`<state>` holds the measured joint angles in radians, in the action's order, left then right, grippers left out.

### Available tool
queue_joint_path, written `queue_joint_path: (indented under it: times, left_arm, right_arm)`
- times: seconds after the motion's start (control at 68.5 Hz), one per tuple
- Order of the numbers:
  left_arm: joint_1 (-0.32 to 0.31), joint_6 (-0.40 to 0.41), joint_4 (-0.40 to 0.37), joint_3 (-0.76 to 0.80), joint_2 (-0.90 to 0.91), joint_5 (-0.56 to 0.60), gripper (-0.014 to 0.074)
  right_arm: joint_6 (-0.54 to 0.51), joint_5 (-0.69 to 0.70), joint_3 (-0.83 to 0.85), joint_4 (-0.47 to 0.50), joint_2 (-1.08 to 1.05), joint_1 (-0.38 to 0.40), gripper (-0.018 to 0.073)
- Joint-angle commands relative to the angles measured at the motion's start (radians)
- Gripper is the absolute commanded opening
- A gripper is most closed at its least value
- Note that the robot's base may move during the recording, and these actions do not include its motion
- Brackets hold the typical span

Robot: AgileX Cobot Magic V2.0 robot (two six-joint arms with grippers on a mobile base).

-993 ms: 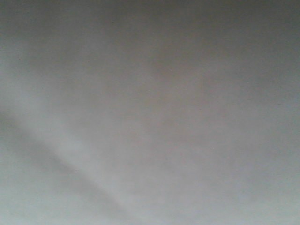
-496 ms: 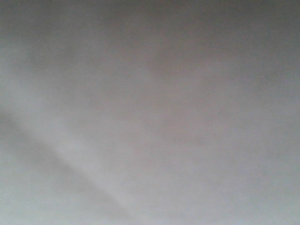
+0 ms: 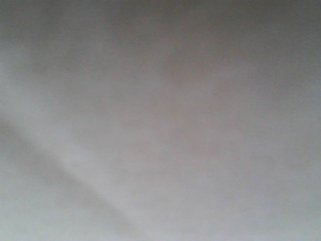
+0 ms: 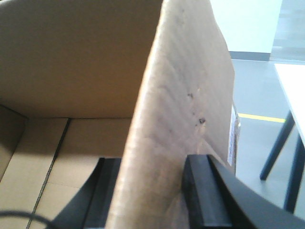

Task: Grab box from left shelf to table start
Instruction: 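Hold the box with both grippers while the base turns away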

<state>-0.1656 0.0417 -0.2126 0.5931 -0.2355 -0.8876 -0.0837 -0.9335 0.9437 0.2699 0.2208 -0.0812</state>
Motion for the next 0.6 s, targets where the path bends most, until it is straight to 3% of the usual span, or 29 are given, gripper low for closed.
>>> queue_joint_path:
  times: [0.0, 0.584]
  left_arm:
    - [-0.001, -0.007, 0.095, -0.001, -0.020, -0.076, -0.0092]
    - [-0.001, -0.007, 0.095, -0.001, -0.020, -0.076, -0.0092]
  right_arm:
    - [-0.003, 0.105, 0.029, -0.024, 0.004, 0.003, 0.0057]
    - [-0.003, 0.105, 0.029, -0.024, 0.004, 0.003, 0.0057]
